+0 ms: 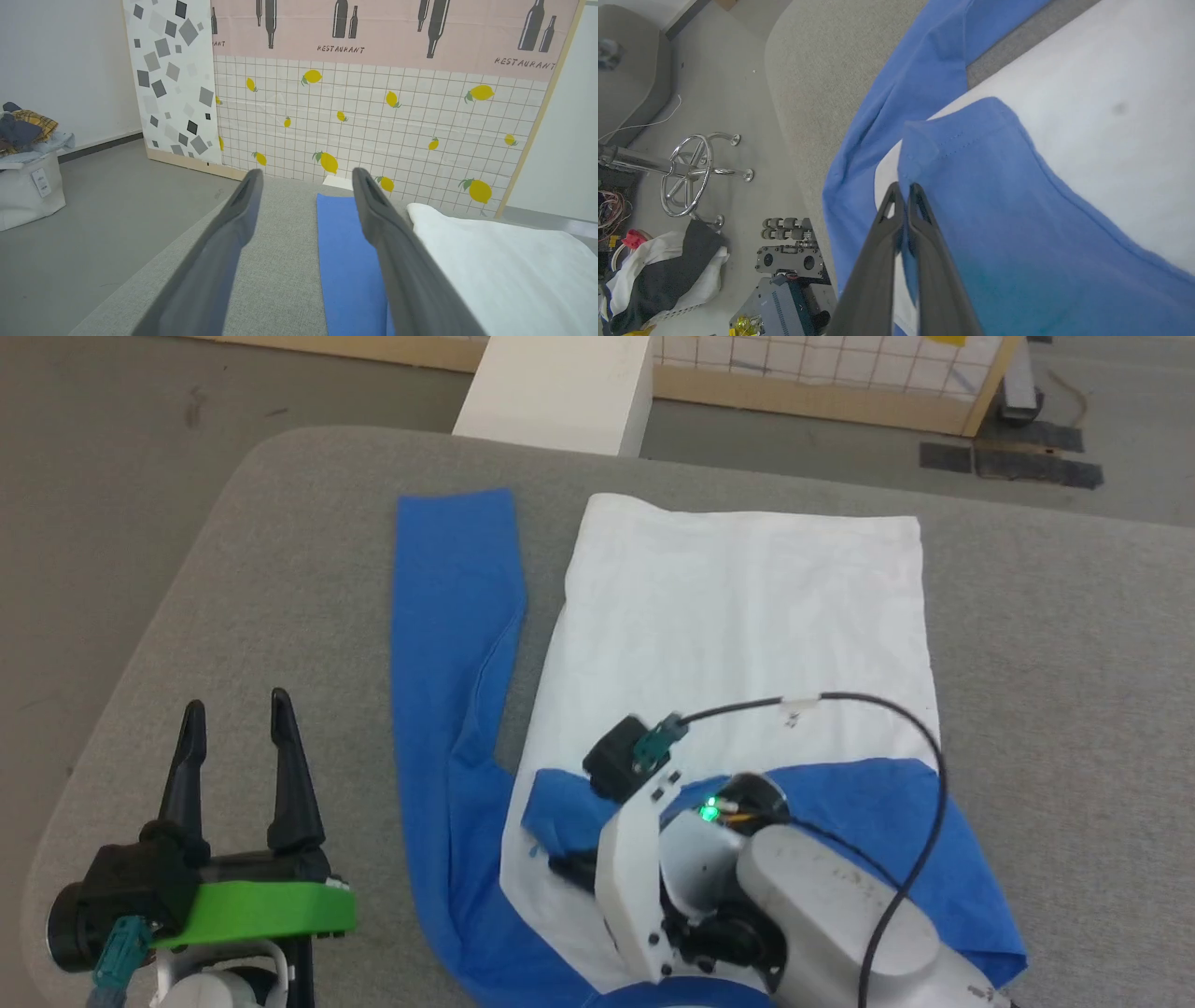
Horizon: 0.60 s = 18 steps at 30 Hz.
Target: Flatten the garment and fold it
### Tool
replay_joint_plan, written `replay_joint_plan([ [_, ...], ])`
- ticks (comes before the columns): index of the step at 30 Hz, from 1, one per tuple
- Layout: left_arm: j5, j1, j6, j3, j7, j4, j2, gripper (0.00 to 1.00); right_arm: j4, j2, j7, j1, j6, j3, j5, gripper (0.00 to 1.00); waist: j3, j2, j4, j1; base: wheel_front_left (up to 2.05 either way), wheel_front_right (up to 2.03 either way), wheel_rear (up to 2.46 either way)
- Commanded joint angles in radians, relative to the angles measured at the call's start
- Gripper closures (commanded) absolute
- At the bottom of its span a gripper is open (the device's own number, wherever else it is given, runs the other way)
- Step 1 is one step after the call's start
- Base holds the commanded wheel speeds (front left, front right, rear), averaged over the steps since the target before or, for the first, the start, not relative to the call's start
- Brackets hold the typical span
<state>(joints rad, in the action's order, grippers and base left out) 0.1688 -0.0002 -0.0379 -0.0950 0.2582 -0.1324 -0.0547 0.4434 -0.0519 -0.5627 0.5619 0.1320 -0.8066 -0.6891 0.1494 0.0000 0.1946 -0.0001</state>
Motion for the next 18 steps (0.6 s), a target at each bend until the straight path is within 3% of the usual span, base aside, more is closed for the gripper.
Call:
replay_joint_plan([
  [1,0.007,-0.014,0.004,0.002,0.004,0.006,0.004,0.00,0.020,0.001,0.005,0.010,-0.001,-0.023,-0.021,1.00,0.010,0.0000,0.011,0.0001,0.00,0.00,0.00],
  [3,0.009,-0.015,0.005,0.004,0.004,0.009,0.004,0.00,0.053,0.001,-0.003,0.016,-0.001,-0.058,-0.037,1.00,0.012,0.0000,0.013,0.0001,0.00,0.00,0.00],
  [5,0.010,-0.015,0.008,0.005,0.004,0.012,0.004,0.00,0.060,0.001,-0.009,0.019,-0.001,-0.079,-0.081,0.00,0.011,0.0000,0.011,0.0001,0.00,0.00,0.00],
  [11,0.006,-0.003,0.008,-0.003,0.004,0.023,0.004,0.00,-0.001,0.002,0.080,0.082,-0.001,-0.030,-0.224,0.00,-0.013,0.0000,-0.014,0.0001,0.00,0.00,0.00],
  [18,0.013,0.014,0.006,-0.018,0.004,0.049,0.001,0.00,-0.033,-0.008,0.253,0.168,-0.001,0.213,-0.233,0.00,-0.050,0.0000,-0.065,0.0001,0.00,0.00,0.00],
])
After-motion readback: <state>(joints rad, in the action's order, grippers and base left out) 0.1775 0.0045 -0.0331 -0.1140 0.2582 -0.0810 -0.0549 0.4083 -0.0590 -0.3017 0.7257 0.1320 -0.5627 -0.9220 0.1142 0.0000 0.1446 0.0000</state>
